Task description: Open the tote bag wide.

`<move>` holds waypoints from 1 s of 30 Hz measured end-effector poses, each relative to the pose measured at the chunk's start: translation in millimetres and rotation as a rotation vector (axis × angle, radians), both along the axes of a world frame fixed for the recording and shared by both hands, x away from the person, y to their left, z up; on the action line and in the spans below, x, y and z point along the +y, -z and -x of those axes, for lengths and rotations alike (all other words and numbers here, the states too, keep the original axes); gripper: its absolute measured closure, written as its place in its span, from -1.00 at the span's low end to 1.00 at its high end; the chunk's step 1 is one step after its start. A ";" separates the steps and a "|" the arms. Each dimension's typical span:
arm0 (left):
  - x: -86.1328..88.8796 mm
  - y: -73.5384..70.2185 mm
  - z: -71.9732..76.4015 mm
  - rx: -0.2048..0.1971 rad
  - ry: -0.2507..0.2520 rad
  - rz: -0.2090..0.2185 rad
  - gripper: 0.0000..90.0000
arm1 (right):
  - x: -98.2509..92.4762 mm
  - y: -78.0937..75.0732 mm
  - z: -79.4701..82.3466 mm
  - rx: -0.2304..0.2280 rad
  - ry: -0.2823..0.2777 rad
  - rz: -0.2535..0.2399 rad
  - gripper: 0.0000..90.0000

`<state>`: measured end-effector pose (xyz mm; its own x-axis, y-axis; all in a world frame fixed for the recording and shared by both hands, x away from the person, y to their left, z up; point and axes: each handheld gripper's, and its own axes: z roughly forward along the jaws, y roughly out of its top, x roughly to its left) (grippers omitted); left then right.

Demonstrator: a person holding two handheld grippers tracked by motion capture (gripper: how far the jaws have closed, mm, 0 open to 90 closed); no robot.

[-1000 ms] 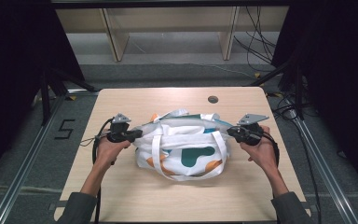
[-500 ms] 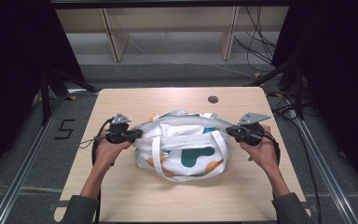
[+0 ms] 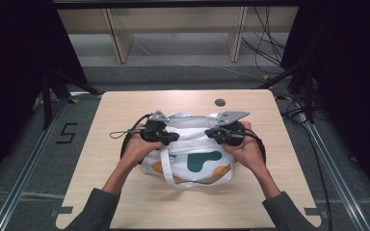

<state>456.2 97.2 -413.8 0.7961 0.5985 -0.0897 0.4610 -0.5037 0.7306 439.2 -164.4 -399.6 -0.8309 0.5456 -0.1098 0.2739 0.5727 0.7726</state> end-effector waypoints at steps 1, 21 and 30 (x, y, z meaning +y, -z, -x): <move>0.0 0.0 0.0 0.000 0.000 0.000 0.91 | 0.0 0.0 0.0 0.000 0.000 0.000 1.00; -11.2 29.3 -75.9 0.023 -0.226 -0.201 0.98 | 9.5 55.1 66.3 0.261 -0.233 0.192 1.00; 9.5 -1.2 -22.4 -0.036 -0.101 -0.065 0.89 | -11.9 -2.8 45.5 0.008 -0.110 0.014 1.00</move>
